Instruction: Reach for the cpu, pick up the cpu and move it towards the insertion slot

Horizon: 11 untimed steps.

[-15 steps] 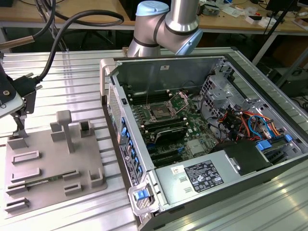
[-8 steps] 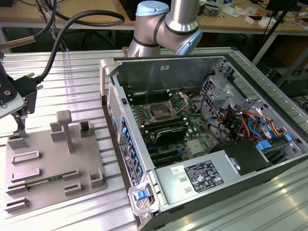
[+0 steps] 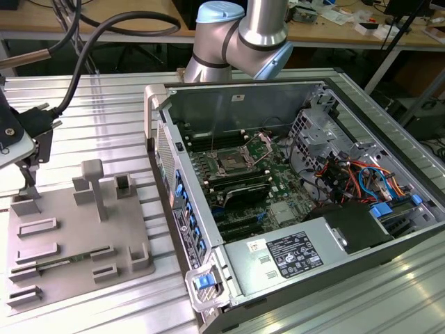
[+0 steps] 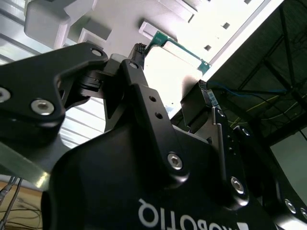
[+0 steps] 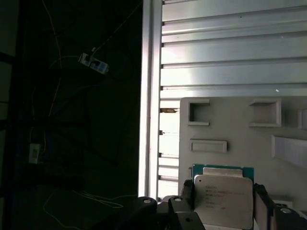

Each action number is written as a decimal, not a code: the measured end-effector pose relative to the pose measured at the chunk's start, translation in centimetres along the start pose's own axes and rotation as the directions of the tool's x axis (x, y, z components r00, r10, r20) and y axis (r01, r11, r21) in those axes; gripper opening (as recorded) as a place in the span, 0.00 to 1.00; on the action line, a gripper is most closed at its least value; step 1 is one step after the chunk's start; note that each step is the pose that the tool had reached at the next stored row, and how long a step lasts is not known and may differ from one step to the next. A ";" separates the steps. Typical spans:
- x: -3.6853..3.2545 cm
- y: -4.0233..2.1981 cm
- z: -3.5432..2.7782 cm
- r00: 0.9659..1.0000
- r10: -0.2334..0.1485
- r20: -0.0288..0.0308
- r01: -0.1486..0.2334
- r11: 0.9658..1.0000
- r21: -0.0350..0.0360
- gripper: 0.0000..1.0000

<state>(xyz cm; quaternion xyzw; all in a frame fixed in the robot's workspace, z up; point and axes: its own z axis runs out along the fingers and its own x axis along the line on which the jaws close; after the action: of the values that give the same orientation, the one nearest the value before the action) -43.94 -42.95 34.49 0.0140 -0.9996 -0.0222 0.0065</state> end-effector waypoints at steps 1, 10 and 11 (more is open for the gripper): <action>0.00 0.00 -0.09 1.000 0.000 0.000 0.000 1.000 0.000 0.55; 0.02 0.16 -1.90 1.000 0.000 0.000 0.000 1.000 0.000 0.55; 0.03 0.16 -2.11 1.000 0.000 0.000 0.000 1.000 0.000 0.55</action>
<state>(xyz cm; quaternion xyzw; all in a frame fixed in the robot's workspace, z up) -43.94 -42.88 36.60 0.0140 -0.9996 -0.0221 0.0065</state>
